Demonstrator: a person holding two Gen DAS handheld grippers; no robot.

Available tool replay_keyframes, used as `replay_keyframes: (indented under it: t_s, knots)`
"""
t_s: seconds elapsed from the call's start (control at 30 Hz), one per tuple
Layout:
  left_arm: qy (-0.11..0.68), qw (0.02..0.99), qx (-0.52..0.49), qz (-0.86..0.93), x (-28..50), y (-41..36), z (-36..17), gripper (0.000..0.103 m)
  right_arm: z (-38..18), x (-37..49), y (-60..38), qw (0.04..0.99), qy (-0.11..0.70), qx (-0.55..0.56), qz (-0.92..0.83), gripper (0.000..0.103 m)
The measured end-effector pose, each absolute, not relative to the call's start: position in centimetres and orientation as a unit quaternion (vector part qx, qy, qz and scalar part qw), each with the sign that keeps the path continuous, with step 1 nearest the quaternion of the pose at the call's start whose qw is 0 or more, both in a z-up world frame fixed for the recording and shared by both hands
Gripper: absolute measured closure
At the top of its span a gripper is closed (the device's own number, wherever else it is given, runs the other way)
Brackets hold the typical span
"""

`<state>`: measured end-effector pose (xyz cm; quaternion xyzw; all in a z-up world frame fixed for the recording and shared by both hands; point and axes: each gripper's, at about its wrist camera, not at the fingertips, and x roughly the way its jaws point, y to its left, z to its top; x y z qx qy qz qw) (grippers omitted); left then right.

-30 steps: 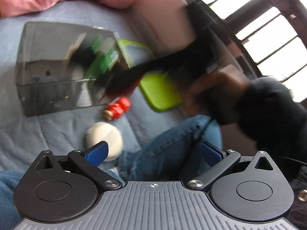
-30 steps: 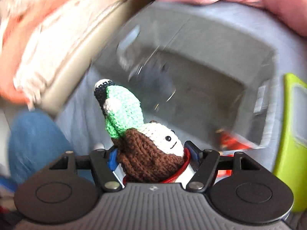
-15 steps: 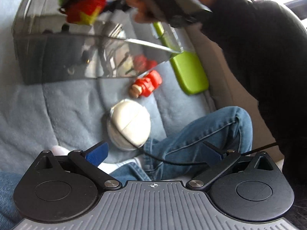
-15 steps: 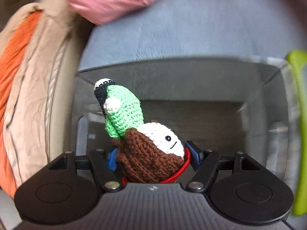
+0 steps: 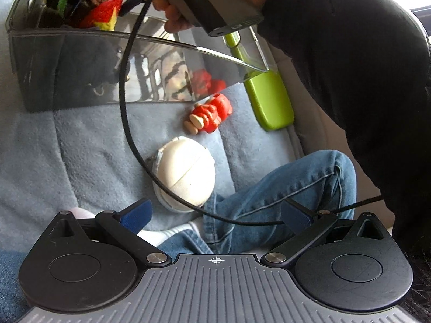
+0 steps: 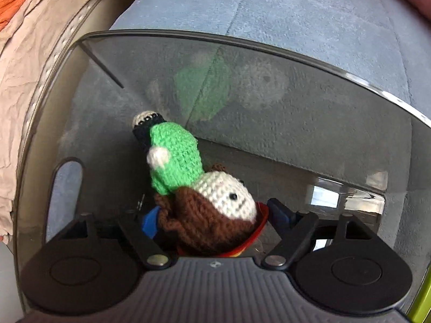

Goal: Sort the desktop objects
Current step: 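Carry the crocheted doll with the right gripper and release it into the box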

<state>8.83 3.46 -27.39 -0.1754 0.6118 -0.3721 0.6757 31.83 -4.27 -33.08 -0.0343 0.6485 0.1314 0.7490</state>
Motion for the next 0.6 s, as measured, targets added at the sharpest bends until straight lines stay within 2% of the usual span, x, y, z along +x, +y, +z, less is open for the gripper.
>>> replay_keyframes:
  t_s: [0.17, 0.3, 0.4, 0.5, 0.6]
  knots:
    - [0.611, 0.682, -0.161, -0.369, 8.4, 3.2, -26.5, 0.0, -31.5, 30.4, -6.5, 0.758, 0.635, 0.014, 0.146, 0.019]
    - [0.592, 0.682, -0.187, -0.386, 8.1, 4.1, -25.2, 0.0, -27.3, 27.8, -9.7, 0.786, 0.589, 0.082, 0.171, 0.019]
    - [0.585, 0.675, -0.221, -0.391, 8.2, 4.6, -25.3, 0.0, -23.1, 24.3, -14.3, 0.83, 0.516, 0.124, 0.172, 0.018]
    - [0.605, 0.669, -0.24, -0.36, 8.3, 3.8, -27.0, 0.0, -19.7, 18.8, -20.7, 0.884, 0.417, 0.149, 0.149, 0.012]
    - [0.624, 0.676, -0.229, -0.318, 8.4, 1.5, -29.3, 0.0, -18.7, 14.2, -27.0, 0.927, 0.313, 0.178, 0.105, 0.004]
